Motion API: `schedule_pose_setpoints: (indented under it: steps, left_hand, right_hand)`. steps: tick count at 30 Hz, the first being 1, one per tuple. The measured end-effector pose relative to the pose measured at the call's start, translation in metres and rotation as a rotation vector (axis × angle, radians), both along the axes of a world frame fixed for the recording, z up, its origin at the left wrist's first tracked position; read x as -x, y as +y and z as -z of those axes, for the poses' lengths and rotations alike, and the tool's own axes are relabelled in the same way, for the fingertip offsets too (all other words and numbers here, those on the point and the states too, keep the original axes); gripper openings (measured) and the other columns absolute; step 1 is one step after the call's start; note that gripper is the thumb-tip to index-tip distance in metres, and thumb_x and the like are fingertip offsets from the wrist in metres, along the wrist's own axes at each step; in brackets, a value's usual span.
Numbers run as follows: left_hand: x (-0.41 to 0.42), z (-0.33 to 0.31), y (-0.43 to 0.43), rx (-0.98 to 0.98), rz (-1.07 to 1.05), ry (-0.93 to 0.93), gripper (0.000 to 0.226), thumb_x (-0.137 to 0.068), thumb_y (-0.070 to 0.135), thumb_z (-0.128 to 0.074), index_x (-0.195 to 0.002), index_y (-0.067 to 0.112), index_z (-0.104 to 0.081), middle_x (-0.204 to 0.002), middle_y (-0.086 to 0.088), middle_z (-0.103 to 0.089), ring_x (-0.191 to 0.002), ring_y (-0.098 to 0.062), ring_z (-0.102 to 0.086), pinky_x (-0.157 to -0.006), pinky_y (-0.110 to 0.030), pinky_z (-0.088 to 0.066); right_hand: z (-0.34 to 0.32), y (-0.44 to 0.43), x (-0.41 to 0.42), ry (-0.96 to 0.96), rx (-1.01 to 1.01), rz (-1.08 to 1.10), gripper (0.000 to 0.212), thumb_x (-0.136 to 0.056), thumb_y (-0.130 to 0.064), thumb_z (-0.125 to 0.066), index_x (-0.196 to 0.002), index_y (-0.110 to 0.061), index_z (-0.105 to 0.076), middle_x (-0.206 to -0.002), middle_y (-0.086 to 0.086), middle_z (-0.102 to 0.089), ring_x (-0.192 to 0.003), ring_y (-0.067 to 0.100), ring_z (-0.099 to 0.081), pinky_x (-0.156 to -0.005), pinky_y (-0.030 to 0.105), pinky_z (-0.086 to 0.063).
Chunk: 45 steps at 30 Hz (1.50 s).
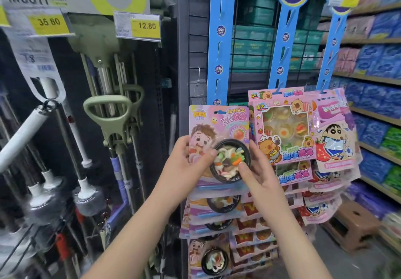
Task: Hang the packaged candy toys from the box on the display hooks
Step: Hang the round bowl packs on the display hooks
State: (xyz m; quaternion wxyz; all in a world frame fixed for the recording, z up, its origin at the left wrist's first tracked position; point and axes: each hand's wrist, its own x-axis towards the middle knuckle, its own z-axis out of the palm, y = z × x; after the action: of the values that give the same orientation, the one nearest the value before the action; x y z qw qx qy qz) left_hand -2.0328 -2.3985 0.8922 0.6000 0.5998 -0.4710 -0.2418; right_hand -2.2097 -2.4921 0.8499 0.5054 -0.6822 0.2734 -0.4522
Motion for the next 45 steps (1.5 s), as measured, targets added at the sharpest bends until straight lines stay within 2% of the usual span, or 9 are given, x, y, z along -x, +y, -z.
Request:
schedule_pose_setpoints:
  steps: [3, 8, 15, 19, 24, 31, 39, 43, 45]
  left_hand:
    - [0.003, -0.002, -0.004, 0.031, -0.041, 0.010, 0.039, -0.089, 0.040, -0.078, -0.122, 0.031, -0.058, -0.111, 0.011, -0.076, -0.101, -0.004, -0.073, -0.095, -0.034, -0.059]
    - [0.003, 0.004, -0.006, 0.015, -0.074, 0.014, 0.043, -0.086, 0.045, -0.079, -0.121, 0.031, -0.058, -0.110, 0.012, -0.076, -0.100, -0.003, -0.074, -0.090, -0.032, -0.059]
    - [0.003, 0.021, -0.005, -0.032, -0.076, 0.006, 0.043, -0.085, 0.043, -0.079, -0.120, 0.028, -0.058, -0.108, 0.012, -0.076, -0.099, -0.004, -0.074, -0.091, -0.033, -0.060]
    - [0.005, 0.029, -0.005, -0.022, -0.130, -0.084, 0.034, -0.086, 0.036, -0.081, -0.112, 0.035, -0.059, -0.104, 0.022, -0.074, -0.095, 0.004, -0.071, -0.086, -0.025, -0.058]
    - [0.005, 0.033, -0.006, 0.021, -0.223, -0.207, 0.035, -0.085, 0.043, -0.080, -0.111, 0.046, -0.057, -0.110, 0.018, -0.069, -0.102, 0.002, -0.067, -0.090, -0.029, -0.058]
    - [0.007, 0.038, -0.006, 0.005, -0.221, -0.218, 0.034, -0.087, 0.048, -0.077, -0.109, 0.053, -0.052, -0.116, 0.018, -0.067, -0.105, 0.002, -0.065, -0.096, -0.033, -0.056]
    - [0.006, 0.080, 0.012, -0.008, -0.266, -0.236, 0.072, -0.090, 0.061, -0.062, -0.149, 0.025, -0.042, -0.145, 0.009, -0.045, -0.132, -0.002, -0.050, -0.110, -0.031, -0.048]
    - [0.010, 0.118, 0.024, -0.182, -0.229, -0.162, 0.082, -0.095, 0.067, -0.047, -0.162, 0.031, -0.019, -0.163, 0.015, -0.026, -0.151, -0.004, -0.028, -0.125, -0.043, -0.030]
    - [0.017, 0.126, 0.025, -0.202, -0.127, -0.168, 0.069, -0.101, 0.063, -0.042, -0.161, 0.042, -0.017, -0.166, 0.017, -0.028, -0.150, -0.004, -0.032, -0.124, -0.043, -0.032]
  right_hand:
    - [-0.004, -0.006, -0.002, 0.005, 0.019, -0.006, 0.056, -0.094, -0.047, -0.058, -0.146, -0.055, -0.038, -0.133, -0.051, -0.043, -0.121, -0.029, -0.041, -0.097, 0.006, -0.040]
    - [-0.001, -0.012, -0.002, 0.005, 0.004, -0.029, 0.055, -0.095, -0.046, -0.059, -0.147, -0.049, -0.042, -0.147, -0.033, -0.047, -0.133, -0.014, -0.043, -0.112, 0.025, -0.039]
    - [0.017, -0.011, -0.001, 0.055, 0.013, -0.014, 0.057, -0.093, -0.046, -0.059, -0.146, -0.050, -0.041, -0.146, -0.036, -0.043, -0.123, -0.022, -0.046, -0.099, 0.007, -0.044]
    - [0.031, -0.009, -0.005, 0.088, 0.049, 0.068, 0.051, -0.096, -0.050, -0.058, -0.143, -0.056, -0.040, -0.147, -0.027, -0.045, -0.128, -0.007, -0.051, -0.106, 0.026, -0.047]
    - [0.033, -0.011, -0.006, 0.112, 0.076, 0.134, 0.050, -0.096, -0.048, -0.062, -0.143, -0.048, -0.045, -0.138, -0.031, -0.051, -0.126, -0.007, -0.051, -0.105, 0.026, -0.047]
    - [0.033, -0.012, -0.003, 0.110, 0.009, 0.106, 0.048, -0.096, -0.040, -0.066, -0.139, -0.045, -0.047, -0.122, -0.033, -0.057, -0.111, -0.014, -0.057, -0.085, 0.006, -0.048]
    - [0.064, -0.001, 0.020, 0.201, -0.081, 0.103, 0.042, -0.099, -0.044, -0.057, -0.139, -0.037, -0.047, -0.123, -0.029, -0.056, -0.105, -0.022, -0.054, -0.083, 0.001, -0.045]
    - [0.087, 0.004, 0.021, 0.306, -0.113, 0.100, 0.048, -0.099, -0.050, -0.052, -0.145, -0.036, -0.044, -0.129, -0.026, -0.055, -0.106, -0.025, -0.051, -0.087, 0.006, -0.044]
    - [0.091, 0.005, 0.018, 0.356, -0.092, 0.101, 0.054, -0.101, -0.051, -0.050, -0.150, -0.030, -0.043, -0.138, -0.017, -0.052, -0.109, -0.023, -0.048, -0.082, 0.001, -0.040]
